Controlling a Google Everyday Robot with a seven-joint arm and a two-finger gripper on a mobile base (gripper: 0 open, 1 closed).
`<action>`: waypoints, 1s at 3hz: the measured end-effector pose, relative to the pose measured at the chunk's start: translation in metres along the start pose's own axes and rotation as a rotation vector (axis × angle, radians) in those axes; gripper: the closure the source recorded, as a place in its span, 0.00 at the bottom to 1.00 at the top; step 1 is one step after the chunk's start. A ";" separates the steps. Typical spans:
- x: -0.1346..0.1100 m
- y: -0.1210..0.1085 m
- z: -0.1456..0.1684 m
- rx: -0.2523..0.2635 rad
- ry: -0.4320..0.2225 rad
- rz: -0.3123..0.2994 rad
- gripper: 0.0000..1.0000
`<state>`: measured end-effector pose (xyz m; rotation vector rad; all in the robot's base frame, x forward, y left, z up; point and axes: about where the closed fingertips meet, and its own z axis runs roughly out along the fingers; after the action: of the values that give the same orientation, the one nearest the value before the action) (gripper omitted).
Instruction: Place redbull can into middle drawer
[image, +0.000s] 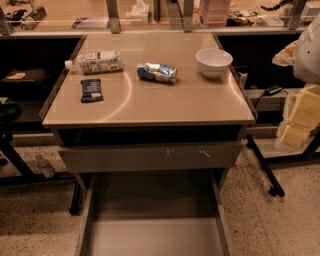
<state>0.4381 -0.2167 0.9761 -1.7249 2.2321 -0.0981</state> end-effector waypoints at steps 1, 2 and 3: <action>0.000 0.000 0.000 0.000 0.000 0.000 0.00; -0.004 -0.006 -0.001 0.022 -0.009 -0.010 0.00; -0.017 -0.035 0.014 0.049 -0.031 -0.020 0.00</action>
Offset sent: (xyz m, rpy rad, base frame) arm 0.0148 0.0041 0.0010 0.0005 -0.0323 0.0182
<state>0.4788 -0.2079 0.9753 -1.7124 2.1723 -0.1282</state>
